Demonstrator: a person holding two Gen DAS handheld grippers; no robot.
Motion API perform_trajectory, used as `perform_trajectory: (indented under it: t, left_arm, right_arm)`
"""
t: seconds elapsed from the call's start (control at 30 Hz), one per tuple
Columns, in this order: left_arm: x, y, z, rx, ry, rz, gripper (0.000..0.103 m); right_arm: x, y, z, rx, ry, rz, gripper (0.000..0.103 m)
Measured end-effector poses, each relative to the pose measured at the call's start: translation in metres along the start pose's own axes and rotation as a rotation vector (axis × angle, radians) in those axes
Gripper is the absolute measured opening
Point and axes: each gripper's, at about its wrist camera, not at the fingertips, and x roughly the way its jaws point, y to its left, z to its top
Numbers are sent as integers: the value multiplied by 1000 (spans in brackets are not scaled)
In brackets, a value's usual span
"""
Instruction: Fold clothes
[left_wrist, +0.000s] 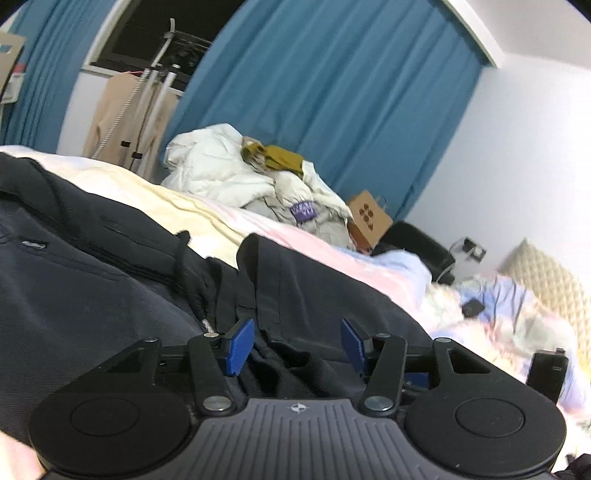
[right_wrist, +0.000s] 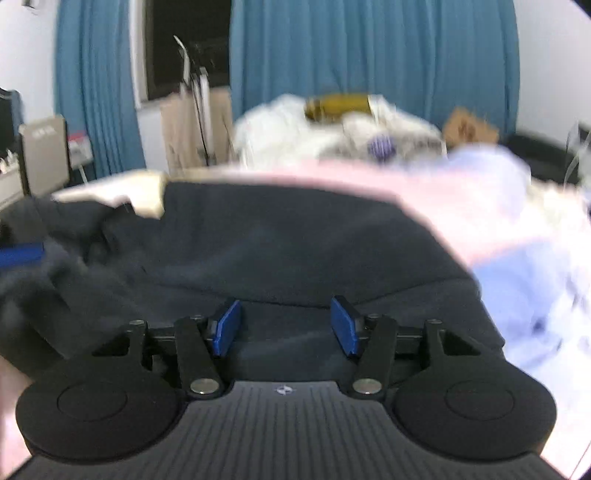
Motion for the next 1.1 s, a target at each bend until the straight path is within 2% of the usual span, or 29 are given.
perform_trajectory:
  t: [0.1, 0.17, 0.27, 0.37, 0.5, 0.57, 0.63, 0.8, 0.87, 0.9, 0.93, 1.03, 1.1]
  left_arm:
    - [12, 2, -3, -29, 39, -26, 51]
    - [16, 1, -4, -22, 41, -30, 51]
    - [23, 2, -4, -13, 59, -25, 48]
    - [31, 4, -7, -17, 83, -24, 43]
    - [39, 6, -13, -4, 104, -7, 33]
    - [43, 7, -14, -14, 101, 3, 17]
    - [47, 8, -15, -4, 104, 19, 5]
    - [45, 6, -13, 9, 76, 22, 2]
    - [37, 6, -11, -4, 51, 18, 2]
    - [33, 6, -9, -10, 36, 19, 2]
    - [28, 7, -6, -16, 25, 19, 2]
    - [13, 8, 6, -63, -13, 5, 1]
    - [3, 9, 10, -80, -28, 21, 1]
  right_arm:
    - [-8, 0, 8, 18, -29, 36, 58]
    - [-14, -7, 22, 88, -55, 80, 57]
    - [-14, -9, 50, 103, -61, 124, 58]
    - [8, -2, 87, 65, 25, 203, 58]
    - [56, 29, 130, -67, 122, 268, 60]
    - [74, 43, 139, -120, 141, 269, 60]
    - [96, 55, 144, -151, 167, 259, 61]
    - [140, 69, 143, -153, 252, 228, 60]
    - [151, 73, 139, -172, 283, 200, 56]
    - [151, 74, 137, -191, 278, 194, 38]
    - [150, 75, 137, -203, 267, 193, 8]
    - [141, 76, 142, -171, 216, 222, 6]
    - [129, 81, 150, -152, 167, 251, 6]
